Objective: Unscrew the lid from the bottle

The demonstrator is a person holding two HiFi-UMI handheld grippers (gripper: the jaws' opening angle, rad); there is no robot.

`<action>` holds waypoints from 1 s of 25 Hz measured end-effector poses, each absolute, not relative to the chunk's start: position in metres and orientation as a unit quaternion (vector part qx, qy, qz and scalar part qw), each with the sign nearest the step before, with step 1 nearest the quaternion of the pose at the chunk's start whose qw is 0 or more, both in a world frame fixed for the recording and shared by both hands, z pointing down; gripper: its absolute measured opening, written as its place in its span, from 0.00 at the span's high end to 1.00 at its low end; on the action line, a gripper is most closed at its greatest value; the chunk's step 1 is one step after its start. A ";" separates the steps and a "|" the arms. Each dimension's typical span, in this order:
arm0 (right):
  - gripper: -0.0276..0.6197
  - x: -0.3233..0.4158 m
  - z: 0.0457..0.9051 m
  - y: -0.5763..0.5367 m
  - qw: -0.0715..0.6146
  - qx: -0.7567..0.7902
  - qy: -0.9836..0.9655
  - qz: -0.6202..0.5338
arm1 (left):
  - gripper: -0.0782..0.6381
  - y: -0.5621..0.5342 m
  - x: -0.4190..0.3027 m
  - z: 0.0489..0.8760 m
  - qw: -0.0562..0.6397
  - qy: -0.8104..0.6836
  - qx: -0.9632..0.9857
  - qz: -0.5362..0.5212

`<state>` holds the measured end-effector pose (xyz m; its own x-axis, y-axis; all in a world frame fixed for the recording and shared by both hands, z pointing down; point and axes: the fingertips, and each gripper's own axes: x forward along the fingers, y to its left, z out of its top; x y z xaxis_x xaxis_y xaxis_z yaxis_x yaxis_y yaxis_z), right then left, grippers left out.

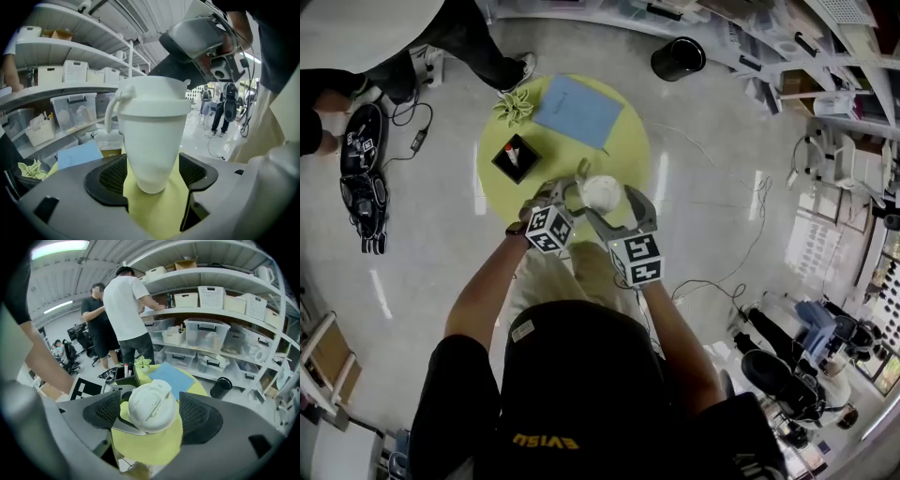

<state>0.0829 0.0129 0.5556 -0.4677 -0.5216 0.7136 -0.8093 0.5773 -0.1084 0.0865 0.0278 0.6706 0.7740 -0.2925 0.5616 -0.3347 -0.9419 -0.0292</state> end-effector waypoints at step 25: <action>0.43 0.083 0.575 0.022 0.355 0.425 -0.811 0.189 | 0.44 0.028 0.084 0.674 0.029 -0.158 0.942 0.295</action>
<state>0.0830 0.0215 0.5748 -0.3863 -0.5541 0.7374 -0.8235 0.5672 -0.0052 0.0840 0.0278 0.6735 0.7759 -0.2802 0.5653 -0.3147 -0.9484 -0.0381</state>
